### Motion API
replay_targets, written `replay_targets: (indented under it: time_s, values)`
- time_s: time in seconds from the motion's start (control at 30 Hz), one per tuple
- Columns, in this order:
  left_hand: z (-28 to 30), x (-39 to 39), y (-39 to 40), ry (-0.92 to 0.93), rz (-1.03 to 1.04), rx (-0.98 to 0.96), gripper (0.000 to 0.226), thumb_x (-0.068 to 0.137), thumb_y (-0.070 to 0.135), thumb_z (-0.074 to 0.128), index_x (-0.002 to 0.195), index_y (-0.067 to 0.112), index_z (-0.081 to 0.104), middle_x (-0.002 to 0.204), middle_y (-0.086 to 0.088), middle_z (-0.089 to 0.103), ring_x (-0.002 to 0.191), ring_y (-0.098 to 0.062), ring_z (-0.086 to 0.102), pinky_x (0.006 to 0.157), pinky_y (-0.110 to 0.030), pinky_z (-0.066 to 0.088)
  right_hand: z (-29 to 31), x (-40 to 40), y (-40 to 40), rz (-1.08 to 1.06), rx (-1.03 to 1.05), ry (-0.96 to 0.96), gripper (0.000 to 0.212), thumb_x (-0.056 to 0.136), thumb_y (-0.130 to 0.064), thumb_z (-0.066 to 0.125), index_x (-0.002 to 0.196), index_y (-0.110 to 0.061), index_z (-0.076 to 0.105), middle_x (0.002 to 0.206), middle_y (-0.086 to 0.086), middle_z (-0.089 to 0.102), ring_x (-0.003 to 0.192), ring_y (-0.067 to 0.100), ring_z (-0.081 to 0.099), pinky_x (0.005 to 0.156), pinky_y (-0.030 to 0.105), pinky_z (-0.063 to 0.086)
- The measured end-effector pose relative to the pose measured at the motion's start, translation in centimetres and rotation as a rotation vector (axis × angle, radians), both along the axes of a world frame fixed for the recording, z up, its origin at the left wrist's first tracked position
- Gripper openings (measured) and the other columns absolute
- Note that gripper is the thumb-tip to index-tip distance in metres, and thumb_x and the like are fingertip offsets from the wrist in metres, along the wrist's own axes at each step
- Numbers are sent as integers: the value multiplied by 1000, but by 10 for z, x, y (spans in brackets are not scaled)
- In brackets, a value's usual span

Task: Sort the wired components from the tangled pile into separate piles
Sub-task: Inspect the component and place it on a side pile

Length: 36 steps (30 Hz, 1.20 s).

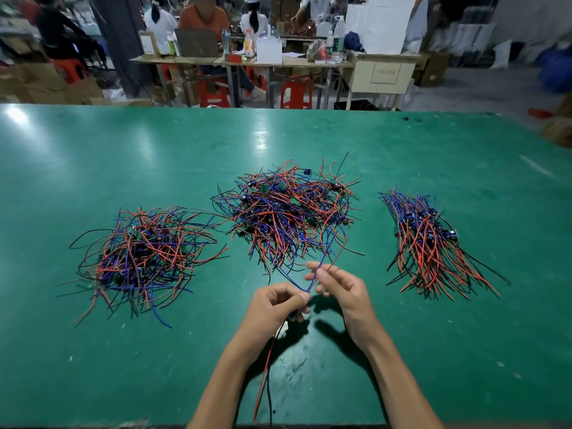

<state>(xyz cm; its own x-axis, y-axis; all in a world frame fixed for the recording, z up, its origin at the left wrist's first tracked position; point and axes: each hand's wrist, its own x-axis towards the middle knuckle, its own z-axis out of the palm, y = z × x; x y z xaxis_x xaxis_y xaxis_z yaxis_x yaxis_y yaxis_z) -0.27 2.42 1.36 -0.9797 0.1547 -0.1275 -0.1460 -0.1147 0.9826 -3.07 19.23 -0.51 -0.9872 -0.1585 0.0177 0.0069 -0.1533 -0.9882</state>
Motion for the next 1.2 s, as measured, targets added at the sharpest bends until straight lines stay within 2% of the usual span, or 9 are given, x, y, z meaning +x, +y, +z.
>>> replay_targets:
  time_s: [0.13,0.23,0.33,0.53,0.67,0.83,0.97,1.03,1.2]
  values:
    - [-3,0,-1,15,-5,9,11,93,6,68,89,-4,72,72,-13,69,59,-16,57,61,-22,45,0,4,-5,33,55,57,37,85,-50,77,98,-16,81,91,9,78,80,17,72,74,27,57]
    - [-4,-1,-3,-13,-35,55,26,91,17,72,105,-5,72,79,-17,72,62,-20,63,62,-22,48,0,3,-4,-106,33,72,33,86,-50,75,94,-19,81,87,4,77,73,8,63,71,19,51]
    - [-7,-3,-6,-43,-31,117,30,90,9,70,117,-3,68,84,-19,74,65,-21,67,62,-22,52,-1,-1,-3,-264,-132,18,22,88,-41,71,93,-22,82,85,4,77,67,8,60,67,15,49]
    - [-8,-5,-6,-76,-27,116,13,91,10,70,98,3,78,86,-21,74,64,-21,68,59,-22,54,1,-2,-3,-370,-199,-12,21,87,-42,67,92,-26,80,84,2,77,77,7,70,66,13,50]
    - [-1,-4,-9,-112,-88,-14,16,96,6,63,98,-3,75,80,-20,72,52,-18,60,45,-22,48,1,-3,-4,-383,-236,-23,24,91,-36,63,99,-15,72,76,2,75,79,18,76,62,15,53]
    - [2,3,-22,-150,-163,-148,21,98,9,59,91,-4,74,70,-14,68,44,-14,52,39,-21,43,2,-5,0,-421,-400,-56,24,89,-30,62,100,-9,66,72,-1,70,75,20,76,67,21,59]
    - [0,4,-25,-128,-54,-57,24,100,4,53,88,-3,74,63,-11,61,44,-15,51,40,-21,43,5,-10,11,-462,-619,-139,12,100,-22,53,102,-15,63,70,-4,72,74,12,76,68,18,59]
    - [-3,4,-24,-100,23,5,23,98,6,57,86,-1,75,63,-11,60,45,-16,51,41,-23,45,6,-12,18,-472,-719,-190,15,104,-21,48,105,-20,62,70,-7,72,74,8,75,66,17,59]
    - [-14,7,-19,87,245,-71,12,93,11,70,88,12,81,71,-11,72,58,-18,64,53,-22,51,8,-9,22,-429,-750,-217,19,103,-25,47,111,-24,63,78,-10,74,87,8,76,67,19,59]
